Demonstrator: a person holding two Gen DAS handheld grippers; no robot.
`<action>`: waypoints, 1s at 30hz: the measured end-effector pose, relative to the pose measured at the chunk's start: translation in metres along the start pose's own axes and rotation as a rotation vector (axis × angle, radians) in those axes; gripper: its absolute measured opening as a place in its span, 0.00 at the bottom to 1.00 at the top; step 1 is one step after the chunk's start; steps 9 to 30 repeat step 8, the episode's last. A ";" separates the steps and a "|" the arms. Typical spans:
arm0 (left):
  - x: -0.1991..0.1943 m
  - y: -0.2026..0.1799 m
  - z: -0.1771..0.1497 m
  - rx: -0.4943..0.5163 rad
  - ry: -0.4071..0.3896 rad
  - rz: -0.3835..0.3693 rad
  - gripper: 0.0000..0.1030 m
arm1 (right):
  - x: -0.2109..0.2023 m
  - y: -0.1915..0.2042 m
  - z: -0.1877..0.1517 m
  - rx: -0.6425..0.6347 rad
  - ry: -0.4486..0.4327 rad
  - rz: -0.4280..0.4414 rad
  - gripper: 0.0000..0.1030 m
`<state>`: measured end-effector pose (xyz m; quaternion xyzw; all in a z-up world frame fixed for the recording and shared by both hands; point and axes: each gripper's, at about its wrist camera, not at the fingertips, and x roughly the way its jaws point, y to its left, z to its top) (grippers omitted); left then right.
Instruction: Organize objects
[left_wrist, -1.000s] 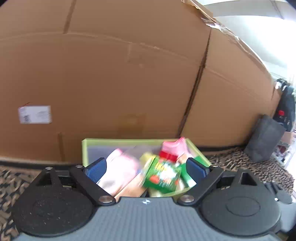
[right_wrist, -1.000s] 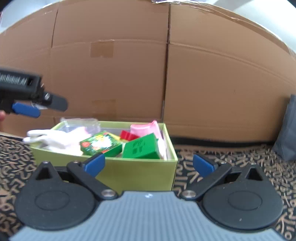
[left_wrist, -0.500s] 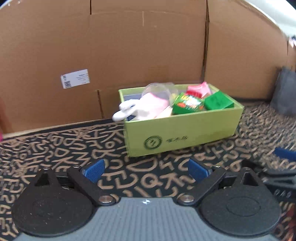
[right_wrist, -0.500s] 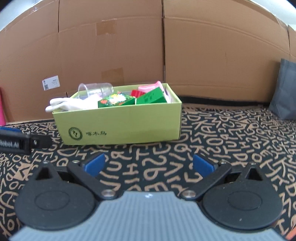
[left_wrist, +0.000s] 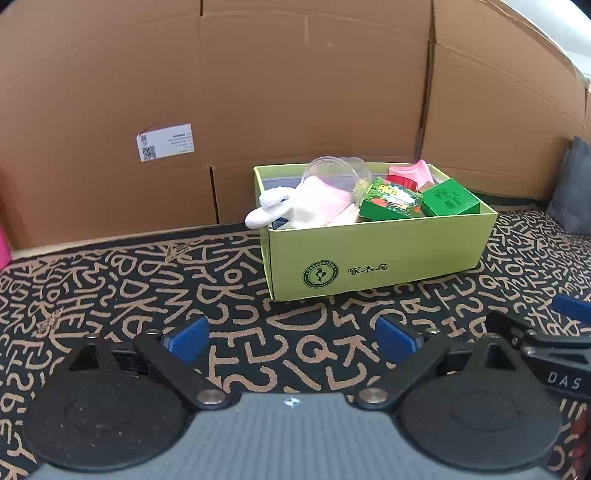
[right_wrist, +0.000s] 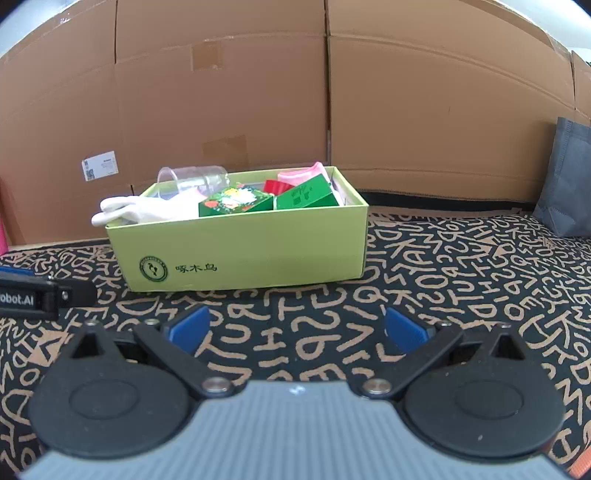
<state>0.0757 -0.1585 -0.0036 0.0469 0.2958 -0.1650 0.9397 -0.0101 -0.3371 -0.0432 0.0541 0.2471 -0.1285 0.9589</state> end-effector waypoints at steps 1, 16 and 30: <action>0.000 0.001 0.000 -0.007 0.002 -0.004 0.96 | 0.001 0.000 0.000 -0.001 0.002 0.001 1.00; 0.001 0.005 -0.001 -0.033 0.007 -0.015 0.96 | 0.004 0.004 -0.001 -0.009 0.020 0.009 1.00; 0.001 0.005 -0.001 -0.033 0.007 -0.015 0.96 | 0.004 0.004 -0.001 -0.009 0.020 0.009 1.00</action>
